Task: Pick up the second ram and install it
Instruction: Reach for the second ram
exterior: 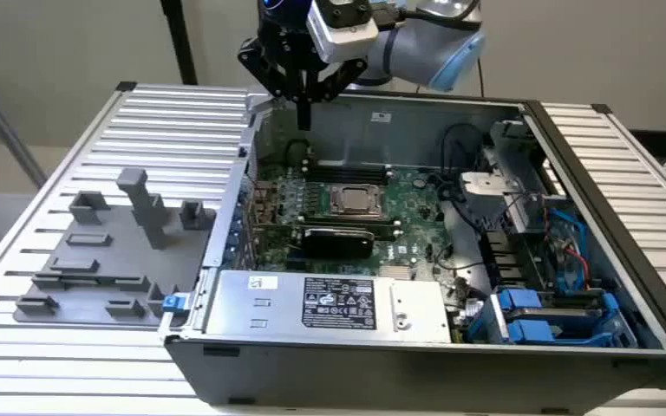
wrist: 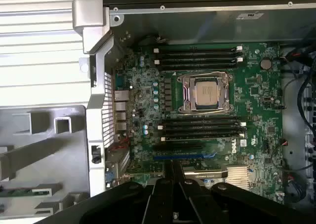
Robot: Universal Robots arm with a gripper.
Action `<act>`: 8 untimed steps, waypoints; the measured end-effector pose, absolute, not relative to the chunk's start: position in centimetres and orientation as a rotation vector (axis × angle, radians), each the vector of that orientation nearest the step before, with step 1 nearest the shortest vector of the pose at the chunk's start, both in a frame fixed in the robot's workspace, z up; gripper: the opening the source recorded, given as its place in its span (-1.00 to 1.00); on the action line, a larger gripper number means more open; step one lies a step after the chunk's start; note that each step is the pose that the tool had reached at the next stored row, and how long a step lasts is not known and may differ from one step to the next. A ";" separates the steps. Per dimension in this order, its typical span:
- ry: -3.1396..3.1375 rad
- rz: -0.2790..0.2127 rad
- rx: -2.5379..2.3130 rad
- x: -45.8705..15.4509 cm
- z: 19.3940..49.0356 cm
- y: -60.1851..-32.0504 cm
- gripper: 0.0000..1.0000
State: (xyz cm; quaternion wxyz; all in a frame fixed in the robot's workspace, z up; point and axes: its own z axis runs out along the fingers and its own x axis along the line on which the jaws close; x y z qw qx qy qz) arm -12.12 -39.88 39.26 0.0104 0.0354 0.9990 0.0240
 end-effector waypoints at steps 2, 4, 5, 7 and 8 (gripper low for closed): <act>3.118 0.075 0.110 -12.1 39.3 -39.9 -1.00; 3.118 0.075 0.110 -12.1 39.3 -39.9 -1.00; 3.118 0.075 0.110 -12.1 39.3 -39.9 -1.00; 3.118 0.075 0.110 -12.1 39.3 -39.9 -1.00; 3.118 0.075 0.110 -12.1 39.3 -39.9 -1.00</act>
